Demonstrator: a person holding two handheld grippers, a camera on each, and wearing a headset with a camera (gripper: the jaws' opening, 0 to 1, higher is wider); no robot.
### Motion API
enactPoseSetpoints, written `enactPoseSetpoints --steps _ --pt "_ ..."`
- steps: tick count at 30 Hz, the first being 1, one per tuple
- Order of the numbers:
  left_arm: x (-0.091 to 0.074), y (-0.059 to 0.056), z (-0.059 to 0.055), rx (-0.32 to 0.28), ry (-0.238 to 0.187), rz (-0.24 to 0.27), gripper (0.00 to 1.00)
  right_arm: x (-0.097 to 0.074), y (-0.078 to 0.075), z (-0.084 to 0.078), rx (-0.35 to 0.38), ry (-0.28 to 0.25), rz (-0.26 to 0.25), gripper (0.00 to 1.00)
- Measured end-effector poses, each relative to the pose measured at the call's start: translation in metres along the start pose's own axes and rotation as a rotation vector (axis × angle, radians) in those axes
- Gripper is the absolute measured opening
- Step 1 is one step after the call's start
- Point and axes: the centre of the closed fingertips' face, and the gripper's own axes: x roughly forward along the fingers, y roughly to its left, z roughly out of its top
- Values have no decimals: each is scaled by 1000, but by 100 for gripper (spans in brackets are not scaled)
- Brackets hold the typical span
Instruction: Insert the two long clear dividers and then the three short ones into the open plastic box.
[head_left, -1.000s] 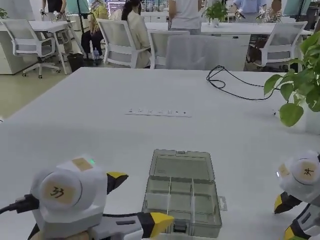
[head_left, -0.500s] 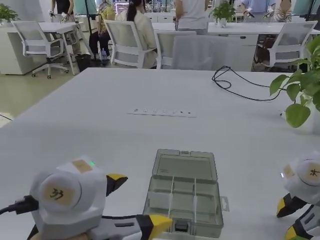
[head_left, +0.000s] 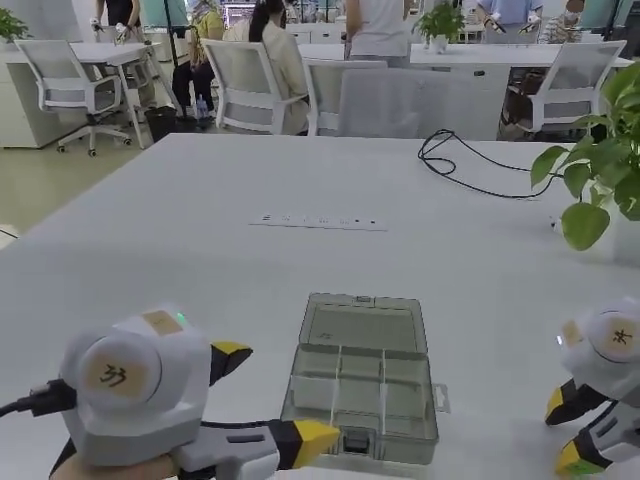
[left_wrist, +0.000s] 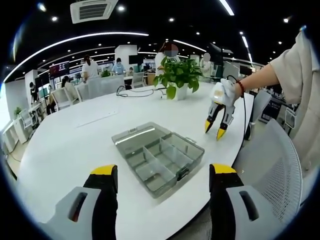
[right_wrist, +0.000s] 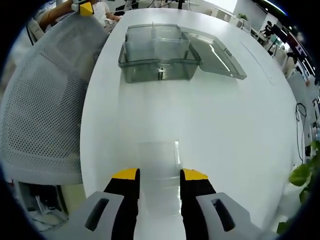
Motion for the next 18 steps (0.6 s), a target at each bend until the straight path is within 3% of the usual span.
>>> enactPoseSetpoints --steps 10,18 --pt "-5 2 4 -11 -17 -7 73 -13 -9 19 -28 -43 -121 32" --pt "-5 -5 8 -35 -32 -44 68 -36 -12 55 -66 -118 -242 32"
